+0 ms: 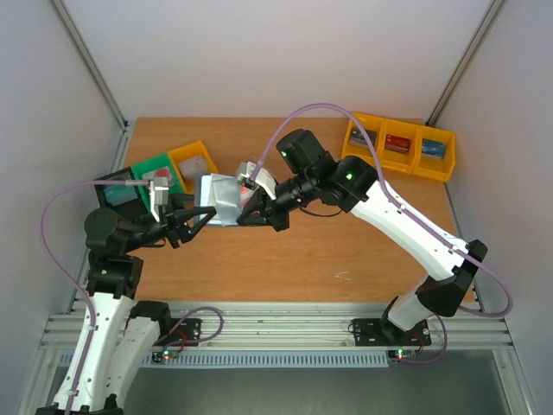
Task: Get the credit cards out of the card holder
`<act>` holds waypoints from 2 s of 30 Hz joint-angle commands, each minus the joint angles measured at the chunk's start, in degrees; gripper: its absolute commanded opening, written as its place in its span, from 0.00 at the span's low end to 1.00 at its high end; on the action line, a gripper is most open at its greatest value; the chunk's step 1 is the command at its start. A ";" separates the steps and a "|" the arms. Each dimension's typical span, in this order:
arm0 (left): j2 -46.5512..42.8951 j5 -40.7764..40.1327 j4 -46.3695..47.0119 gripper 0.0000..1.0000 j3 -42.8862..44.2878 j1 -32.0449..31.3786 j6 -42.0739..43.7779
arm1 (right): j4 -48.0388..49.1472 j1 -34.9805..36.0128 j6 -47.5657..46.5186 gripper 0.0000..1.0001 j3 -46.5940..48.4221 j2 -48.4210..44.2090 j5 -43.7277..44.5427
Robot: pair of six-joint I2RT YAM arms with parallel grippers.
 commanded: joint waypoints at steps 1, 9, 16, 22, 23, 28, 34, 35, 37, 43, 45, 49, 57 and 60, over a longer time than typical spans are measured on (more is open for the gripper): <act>0.17 1.83 3.48 0.44 0.69 -0.01 -1.02 | -3.06 -0.10 -2.83 0.01 2.51 -1.64 -2.08; 0.37 2.30 0.20 0.06 0.37 -0.04 0.82 | -3.09 -0.10 -3.29 0.01 3.40 -1.60 -3.06; -1.27 -8.86 -16.16 0.00 2.85 -0.06 13.28 | 4.90 -3.58 3.15 0.26 -3.79 -4.41 3.47; -1.04 -33.71 -35.38 0.00 8.04 -1.19 46.90 | 9.62 -9.15 12.76 0.45 -10.25 -6.64 15.99; -0.96 -37.85 -37.03 0.00 8.50 -1.70 52.28 | 9.62 -9.18 12.88 0.47 -10.39 -6.76 15.90; -1.17 -53.51 -36.01 0.00 8.73 -3.55 76.83 | 10.64 -9.22 14.35 0.51 -9.71 -6.61 14.02; -0.82 -32.30 -37.79 0.00 12.86 -3.40 56.54 | 16.19 -8.12 18.55 0.59 -9.80 -5.82 11.24; -0.84 -26.23 -35.80 0.00 12.67 -3.35 48.22 | 17.12 -7.80 19.28 0.62 -9.87 -5.65 10.49; -0.85 -16.54 -29.87 0.00 11.32 -3.23 37.44 | 19.08 -7.21 20.98 0.70 -10.10 -5.50 9.79; -0.14 -7.88 -18.70 0.00 10.11 -2.87 18.33 | 21.73 -5.84 22.04 0.99 -11.68 -5.53 12.66; -0.29 -4.86 -17.38 0.00 10.20 -2.87 17.80 | 22.11 -5.93 21.39 0.99 -12.69 -6.17 13.58; -0.88 -1.23 -12.20 0.00 9.18 -2.62 13.24 | 21.25 -6.36 19.23 0.99 -14.06 -8.03 13.37; -0.27 5.32 -2.29 0.00 7.43 -2.08 5.74 | 20.26 -7.04 14.49 0.98 -15.37 -11.02 1.57; -0.36 6.15 -3.36 0.00 7.24 -2.08 7.30 | 21.28 -7.04 14.79 0.92 -15.84 -11.54 -1.55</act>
